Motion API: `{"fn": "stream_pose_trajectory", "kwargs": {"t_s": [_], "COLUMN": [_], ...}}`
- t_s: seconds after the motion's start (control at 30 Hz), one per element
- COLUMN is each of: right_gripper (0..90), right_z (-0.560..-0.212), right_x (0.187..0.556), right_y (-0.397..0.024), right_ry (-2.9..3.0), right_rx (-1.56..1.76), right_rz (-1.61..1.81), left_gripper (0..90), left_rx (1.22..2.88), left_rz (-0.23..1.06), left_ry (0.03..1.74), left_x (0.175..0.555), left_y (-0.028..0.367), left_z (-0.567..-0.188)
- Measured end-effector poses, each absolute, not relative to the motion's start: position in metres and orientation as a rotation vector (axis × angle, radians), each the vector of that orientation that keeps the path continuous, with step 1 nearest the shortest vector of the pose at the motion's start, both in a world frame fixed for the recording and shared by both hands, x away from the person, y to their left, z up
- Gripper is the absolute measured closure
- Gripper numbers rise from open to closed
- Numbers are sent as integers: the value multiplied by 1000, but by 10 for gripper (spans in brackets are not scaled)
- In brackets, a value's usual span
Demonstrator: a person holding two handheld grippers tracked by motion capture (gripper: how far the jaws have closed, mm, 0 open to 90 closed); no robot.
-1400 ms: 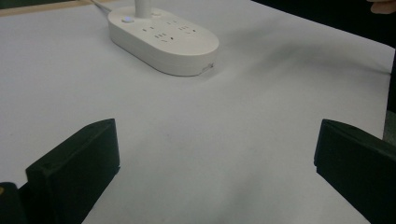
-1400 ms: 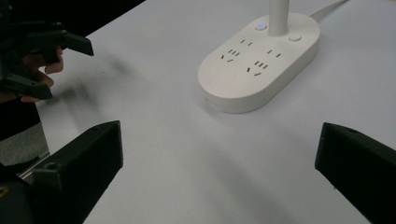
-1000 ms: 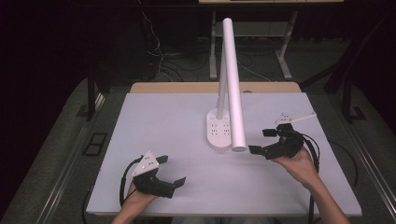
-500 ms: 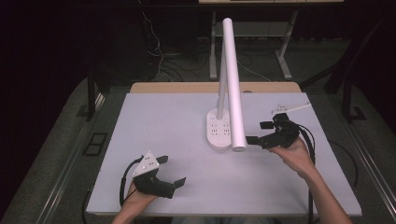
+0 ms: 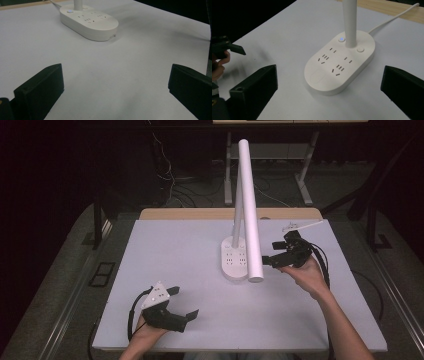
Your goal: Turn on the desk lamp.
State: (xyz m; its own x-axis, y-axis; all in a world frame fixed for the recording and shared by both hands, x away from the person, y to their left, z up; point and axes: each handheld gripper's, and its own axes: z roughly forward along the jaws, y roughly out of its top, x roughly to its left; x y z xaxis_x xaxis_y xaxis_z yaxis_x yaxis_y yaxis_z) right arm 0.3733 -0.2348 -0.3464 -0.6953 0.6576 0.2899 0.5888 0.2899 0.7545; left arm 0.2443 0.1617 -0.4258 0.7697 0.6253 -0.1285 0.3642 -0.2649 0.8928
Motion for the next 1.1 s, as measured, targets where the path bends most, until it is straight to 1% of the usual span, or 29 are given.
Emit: {"fn": "stream_pose_trajectory", "kwargs": {"t_s": [0.37,0.8,1.1], "right_gripper": [3,3,4], "right_z": [-342,-348,-354], "right_x": [395,424,441], "right_y": [-220,-210,-211], "right_ry": [2445,2395,2341], "right_rx": [1221,1299,1355], "right_rz": [1387,1402,1432], "left_gripper": [0,0,0], "left_rx": [1881,1870,1871], "left_rz": [301,297,294], "left_ry": [754,757,753], "left_x": [244,244,244], "left_y": [162,163,164], "left_z": [-425,-425,-425]}}
